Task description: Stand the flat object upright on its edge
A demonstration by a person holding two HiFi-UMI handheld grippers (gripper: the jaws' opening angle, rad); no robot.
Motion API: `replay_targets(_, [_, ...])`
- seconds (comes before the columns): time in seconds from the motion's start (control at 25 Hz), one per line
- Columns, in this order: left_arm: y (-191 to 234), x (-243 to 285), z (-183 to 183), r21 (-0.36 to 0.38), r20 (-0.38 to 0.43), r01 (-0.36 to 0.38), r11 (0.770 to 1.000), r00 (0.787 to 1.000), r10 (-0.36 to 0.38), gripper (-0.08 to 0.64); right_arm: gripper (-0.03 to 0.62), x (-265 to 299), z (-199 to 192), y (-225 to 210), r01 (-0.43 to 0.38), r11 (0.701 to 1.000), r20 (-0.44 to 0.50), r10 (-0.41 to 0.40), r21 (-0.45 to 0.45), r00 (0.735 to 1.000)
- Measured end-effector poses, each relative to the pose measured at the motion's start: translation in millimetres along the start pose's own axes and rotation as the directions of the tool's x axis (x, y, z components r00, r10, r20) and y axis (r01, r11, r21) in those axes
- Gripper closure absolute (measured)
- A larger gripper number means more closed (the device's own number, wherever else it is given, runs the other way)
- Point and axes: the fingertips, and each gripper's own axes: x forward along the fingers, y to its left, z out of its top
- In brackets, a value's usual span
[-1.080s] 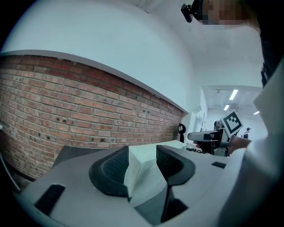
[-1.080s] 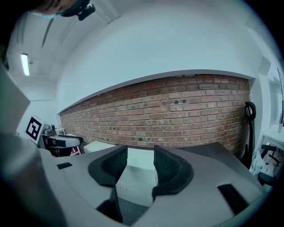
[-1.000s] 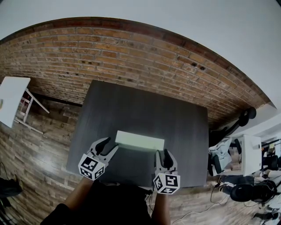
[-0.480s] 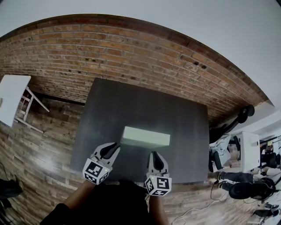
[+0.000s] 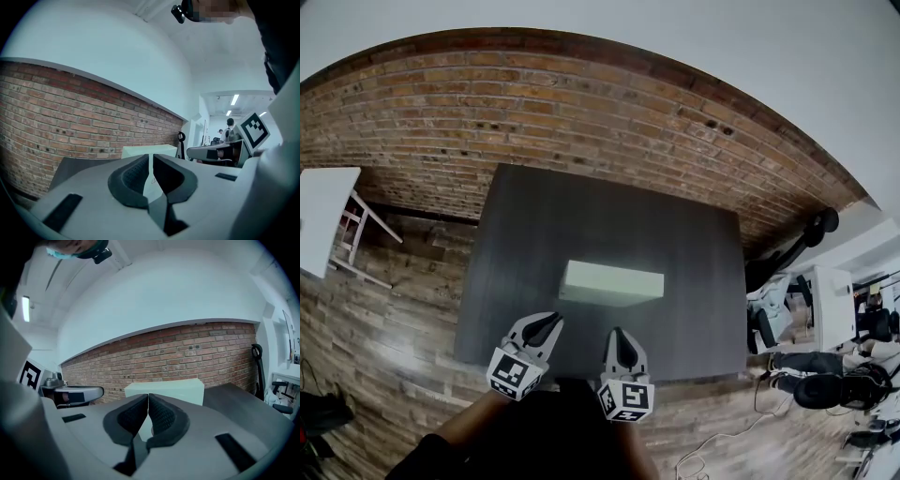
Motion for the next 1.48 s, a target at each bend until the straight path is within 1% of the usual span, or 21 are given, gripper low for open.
replay_targets(0.16, [-10, 0, -4, 0.006, 0.002, 0.026, 1.0, 1.0, -0.026, 0.506, 0.568, -8, -3, 6, 0.002, 1.0, 0.008, -0.002, 0.003, 1.0])
replay_targets(0.32, [-13, 1, -3, 0.028, 0.012, 0.029, 0.999, 1.0, -0.029, 0.505, 0.568, -11, -6, 7, 0.002, 1.0, 0.016, -0.002, 0.014, 1.0])
replay_targets(0.68, [-12, 0, -9, 0.011, -0.008, 0.019, 1.0, 1.0, -0.019, 0.505, 0.568, -12, -3, 7, -0.007, 1.0, 0.027, 0.007, 0.002, 1.0])
replay_targets(1.08, [-15, 3, -13, 0.001, -0.019, 0.027, 1.0, 0.999, -0.027, 0.505, 0.568, -12, -5, 5, -0.009, 1.0, 0.024, 0.009, -0.004, 1.0])
replay_targets(1.48, [-14, 7, -13, -0.002, -0.016, 0.028, 1.0, 0.999, -0.028, 0.505, 0.568, -10, -5, 4, -0.007, 1.0, 0.02, 0.008, -0.009, 1.0])
